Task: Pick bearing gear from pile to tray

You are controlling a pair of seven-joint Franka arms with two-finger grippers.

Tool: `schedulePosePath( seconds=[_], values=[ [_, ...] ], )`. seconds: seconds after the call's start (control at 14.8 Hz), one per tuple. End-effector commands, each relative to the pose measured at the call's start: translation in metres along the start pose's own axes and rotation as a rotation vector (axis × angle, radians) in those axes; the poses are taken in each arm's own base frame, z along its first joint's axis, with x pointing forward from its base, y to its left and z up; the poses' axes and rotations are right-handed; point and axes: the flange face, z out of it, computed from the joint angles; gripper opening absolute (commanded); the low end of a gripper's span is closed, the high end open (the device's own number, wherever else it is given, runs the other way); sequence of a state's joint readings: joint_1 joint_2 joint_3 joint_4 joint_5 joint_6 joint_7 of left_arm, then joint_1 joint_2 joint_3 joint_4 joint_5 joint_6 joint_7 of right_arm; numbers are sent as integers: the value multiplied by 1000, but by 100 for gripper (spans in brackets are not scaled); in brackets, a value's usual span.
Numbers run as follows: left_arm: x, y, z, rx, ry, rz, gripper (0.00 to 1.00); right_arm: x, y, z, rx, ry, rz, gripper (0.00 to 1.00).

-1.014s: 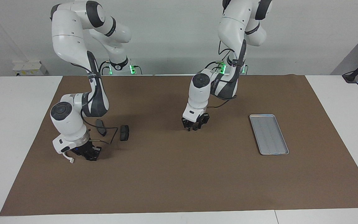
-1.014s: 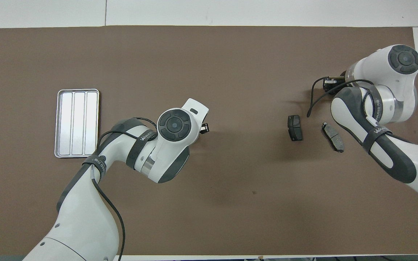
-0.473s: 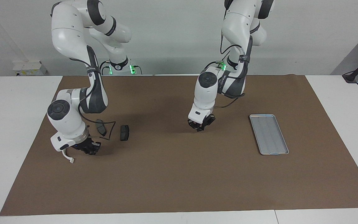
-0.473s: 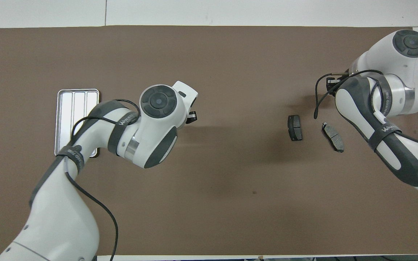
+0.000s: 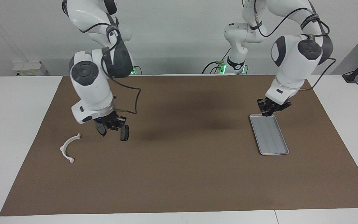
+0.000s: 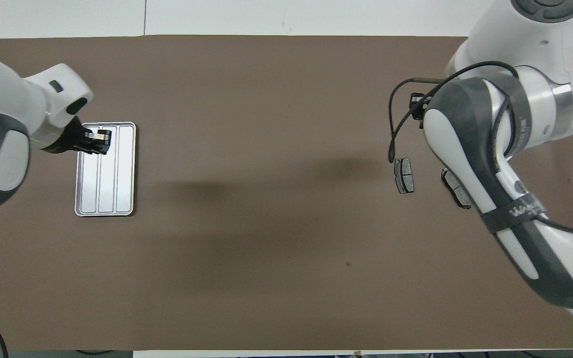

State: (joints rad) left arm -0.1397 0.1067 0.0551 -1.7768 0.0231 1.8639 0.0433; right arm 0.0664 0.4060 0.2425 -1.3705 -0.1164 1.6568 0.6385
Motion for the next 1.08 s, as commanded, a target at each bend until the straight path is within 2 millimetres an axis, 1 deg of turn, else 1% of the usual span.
schedulePosePath(
  seconds=[0.0,0.07,0.14,0.2,0.27,0.34,0.41,0.47,0.61,0.74,0.81,0.95,1.01],
  values=[
    [-18,-37,31,-5,21,72,0,-45,-84,-9,112,30,274,0],
    [-26,-45,47,-4,54,64,0,-64,-112,-8,143,38,333,0],
    [-32,-45,64,-3,74,61,0,-83,-137,-2,151,34,380,0],
    [-36,-44,77,-3,77,61,0,-97,-156,2,168,34,425,0],
    [-39,-44,84,-4,71,63,0,-108,-176,21,186,28,476,0],
    [-40,-45,91,-5,62,62,0,-117,-189,38,189,27,497,0],
    [-40,-44,97,-5,60,62,0,-127,-198,47,195,30,494,0],
    [-43,-43,105,-6,59,61,0,-139,-215,65,181,29,492,0],
    [-49,-44,119,-8,53,56,0,-155,-248,109,176,76,512,0],
    [-54,-50,131,-10,43,44,0,-156,-262,143,175,98,539,0],
    [-54,-50,135,-10,40,44,0,-156,-267,155,186,93,539,0],
    [-54,-50,144,-12,28,43,0,-151,-270,162,224,97,540,0],
    [-56,-50,152,-13,22,43,0,-152,-272,171,221,98,537,0]
  ],
)
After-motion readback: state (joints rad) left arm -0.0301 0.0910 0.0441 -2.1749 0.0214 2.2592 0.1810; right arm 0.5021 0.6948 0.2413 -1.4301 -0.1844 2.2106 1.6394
